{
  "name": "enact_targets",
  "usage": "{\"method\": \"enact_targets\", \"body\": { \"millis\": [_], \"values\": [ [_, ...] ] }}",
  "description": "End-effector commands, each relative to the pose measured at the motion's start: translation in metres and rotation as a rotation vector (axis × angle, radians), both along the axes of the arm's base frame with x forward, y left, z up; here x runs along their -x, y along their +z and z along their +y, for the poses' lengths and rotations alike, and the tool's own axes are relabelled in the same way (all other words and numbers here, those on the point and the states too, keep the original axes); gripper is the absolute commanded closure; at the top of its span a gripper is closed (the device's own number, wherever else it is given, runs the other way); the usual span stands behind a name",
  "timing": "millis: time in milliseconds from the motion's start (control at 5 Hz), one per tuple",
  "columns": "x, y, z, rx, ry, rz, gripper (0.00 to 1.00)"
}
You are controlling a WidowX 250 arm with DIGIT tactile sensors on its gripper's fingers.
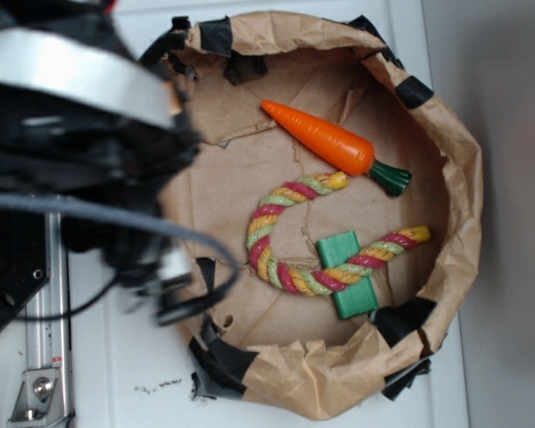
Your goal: Grab the rock.
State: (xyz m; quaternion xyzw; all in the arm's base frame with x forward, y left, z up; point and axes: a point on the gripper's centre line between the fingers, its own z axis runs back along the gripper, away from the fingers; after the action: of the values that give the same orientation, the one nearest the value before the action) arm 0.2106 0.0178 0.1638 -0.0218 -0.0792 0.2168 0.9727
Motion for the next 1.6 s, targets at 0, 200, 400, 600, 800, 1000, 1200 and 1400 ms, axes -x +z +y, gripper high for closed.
{"method": "enact_targets", "body": {
  "millis": [0,200,400,600,800,1000,1200,1400],
  "values": [
    [-0.054,-0.019,0.028,-0.012,0.477,-0.118,0.0],
    [-0.046,-0.038,0.034,-0.102,0.667,-0.094,0.0],
    [-0.039,-0.064,0.049,-0.134,0.74,-0.085,0.0],
    [-0.04,-0.083,0.059,-0.159,0.807,-0.083,0.0],
    [-0.032,-0.09,0.073,-0.175,0.864,-0.074,0.0],
    [-0.021,-0.093,0.086,-0.178,0.918,-0.063,0.0],
    [-0.012,-0.094,0.09,-0.176,0.934,-0.056,0.0],
    [-0.006,-0.094,0.092,-0.162,0.983,-0.031,0.0]
  ]
}}
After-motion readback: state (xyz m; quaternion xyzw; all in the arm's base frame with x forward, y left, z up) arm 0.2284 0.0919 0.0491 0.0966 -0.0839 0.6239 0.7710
